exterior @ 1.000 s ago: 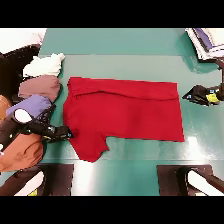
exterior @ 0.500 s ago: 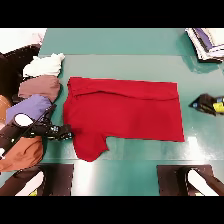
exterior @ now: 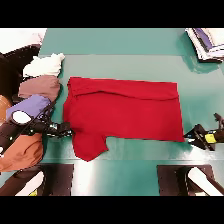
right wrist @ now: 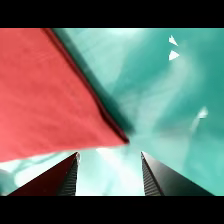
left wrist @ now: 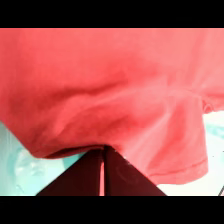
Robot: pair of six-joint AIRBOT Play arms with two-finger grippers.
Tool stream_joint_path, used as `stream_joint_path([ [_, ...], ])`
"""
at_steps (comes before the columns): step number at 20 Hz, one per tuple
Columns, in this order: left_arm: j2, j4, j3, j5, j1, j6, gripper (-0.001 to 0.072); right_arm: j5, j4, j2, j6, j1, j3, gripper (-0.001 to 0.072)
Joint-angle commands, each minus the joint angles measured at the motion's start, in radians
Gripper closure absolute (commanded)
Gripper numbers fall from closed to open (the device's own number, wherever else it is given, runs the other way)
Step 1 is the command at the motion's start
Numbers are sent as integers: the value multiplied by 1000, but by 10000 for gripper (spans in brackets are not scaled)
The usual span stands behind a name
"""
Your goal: Fold the shirts.
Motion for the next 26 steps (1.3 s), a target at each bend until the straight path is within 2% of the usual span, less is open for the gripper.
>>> stream_joint_path([
  [1,1,1,2,1,0,0,687,-98,112,-72,-29,-24,-59,283],
  [2,1,1,2,1,0,1,687,-101,113,-93,-31,-24,-49,284],
  [3,1,1,2,5,0,0,688,-99,113,-110,-39,-24,-39,329],
  [4,1,3,5,9,0,0,688,-95,117,-121,-61,-23,-31,424],
  [5,1,11,16,5,0,0,689,-89,123,-126,-81,-18,-24,490],
  [6,1,22,34,-5,0,-1,689,-85,121,-124,-88,-3,-15,597],
  [7,1,39,56,-19,0,-5,689,-80,121,-112,-94,18,-5,667],
  [8,1,71,84,-40,0,-15,689,-74,121,-88,-94,45,8,693],
  [11,37,155,137,-110,0,-39,690,-17,107,10,-93,139,80,694],
  [14,194,242,137,-214,0,-113,689,97,-9,137,-34,220,172,694],
  [17,347,225,141,-420,0,-164,689,220,-141,280,21,272,231,694],
  [19,393,203,175,-478,0,-195,689,280,-170,346,42,291,269,694],
  [21,384,203,237,-438,0,-195,689,278,-169,366,50,312,315,694],
  [23,344,204,282,-323,0,-188,689,230,-169,315,50,347,369,695],
  [26,187,203,339,-167,0,-104,688,130,-168,150,49,417,433,694],
])
